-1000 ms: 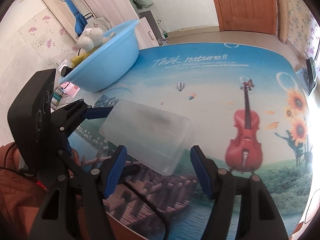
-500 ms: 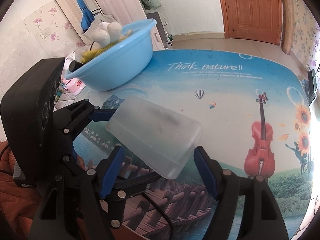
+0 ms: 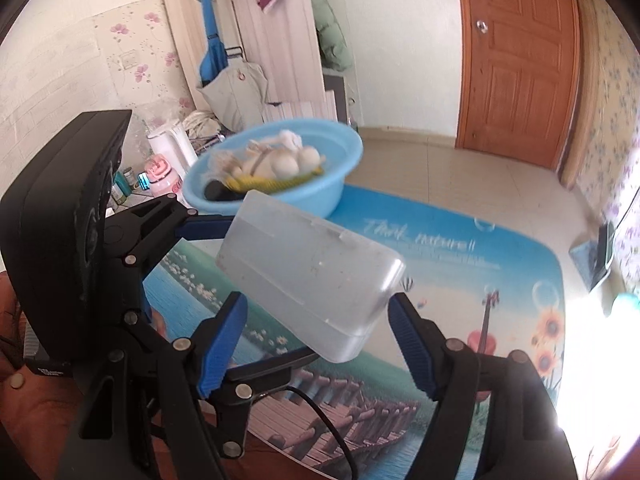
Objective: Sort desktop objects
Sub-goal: 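Carry the clear box over the basin and open both grippers to drop it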
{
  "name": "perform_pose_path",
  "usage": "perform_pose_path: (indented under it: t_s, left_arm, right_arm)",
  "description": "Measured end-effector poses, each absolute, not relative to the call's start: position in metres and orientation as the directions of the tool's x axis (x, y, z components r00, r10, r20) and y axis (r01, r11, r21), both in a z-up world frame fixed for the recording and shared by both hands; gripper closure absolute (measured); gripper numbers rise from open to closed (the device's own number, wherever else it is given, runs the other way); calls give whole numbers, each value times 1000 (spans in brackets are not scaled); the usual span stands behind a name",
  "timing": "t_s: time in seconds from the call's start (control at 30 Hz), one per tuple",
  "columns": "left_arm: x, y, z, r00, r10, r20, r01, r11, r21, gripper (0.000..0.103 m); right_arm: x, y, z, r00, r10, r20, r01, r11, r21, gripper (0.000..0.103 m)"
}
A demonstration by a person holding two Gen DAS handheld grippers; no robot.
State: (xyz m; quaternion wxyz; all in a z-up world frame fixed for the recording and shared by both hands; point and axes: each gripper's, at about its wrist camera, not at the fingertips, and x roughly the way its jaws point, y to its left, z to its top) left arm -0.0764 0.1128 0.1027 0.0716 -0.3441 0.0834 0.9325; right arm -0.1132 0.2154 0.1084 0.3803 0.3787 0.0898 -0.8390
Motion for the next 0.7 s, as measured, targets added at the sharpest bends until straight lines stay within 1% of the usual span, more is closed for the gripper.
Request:
perform_pose_path:
  t_s: [0.23, 0.47, 0.7]
  left_arm:
    - [-67, 85, 128, -818, -14, -574, -95, -983, 160, 0]
    - [-84, 37, 125, -820, -84, -566, 0, -989, 146, 0]
    - [-105, -8, 120, -812, -130, -569, 61, -988, 139, 0]
  right_arm:
    - [-110, 188, 147, -455, -609, -650, 760, -645, 73, 27]
    - [-124, 142, 162, -425, -637, -643, 816, -578, 33, 27]
    - [-150, 92, 167, -382, -651, -656, 854, -519, 18, 27]
